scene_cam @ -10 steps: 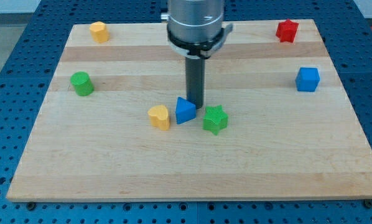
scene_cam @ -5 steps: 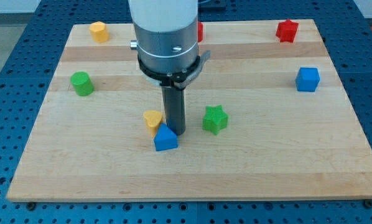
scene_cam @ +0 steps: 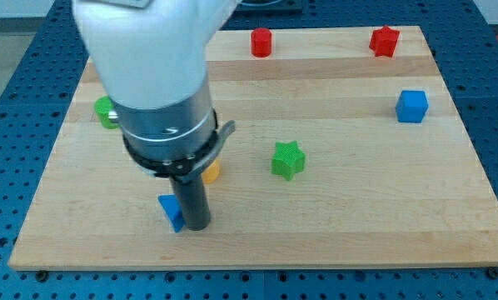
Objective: Push the blue triangle to the bottom left
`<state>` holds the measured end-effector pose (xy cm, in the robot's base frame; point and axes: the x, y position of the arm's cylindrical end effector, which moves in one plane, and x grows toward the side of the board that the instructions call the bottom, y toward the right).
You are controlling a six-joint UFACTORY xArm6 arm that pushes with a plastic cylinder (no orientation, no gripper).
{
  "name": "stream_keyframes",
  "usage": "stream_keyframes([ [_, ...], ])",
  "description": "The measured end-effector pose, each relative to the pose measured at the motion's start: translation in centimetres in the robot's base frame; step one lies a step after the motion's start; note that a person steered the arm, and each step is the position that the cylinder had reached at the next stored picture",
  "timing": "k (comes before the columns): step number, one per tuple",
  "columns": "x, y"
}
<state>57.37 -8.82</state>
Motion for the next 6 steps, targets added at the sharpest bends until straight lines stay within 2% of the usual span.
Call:
stream_keyframes([
  [4, -1.6, -0.7],
  [6, -2.2, -3.7],
])
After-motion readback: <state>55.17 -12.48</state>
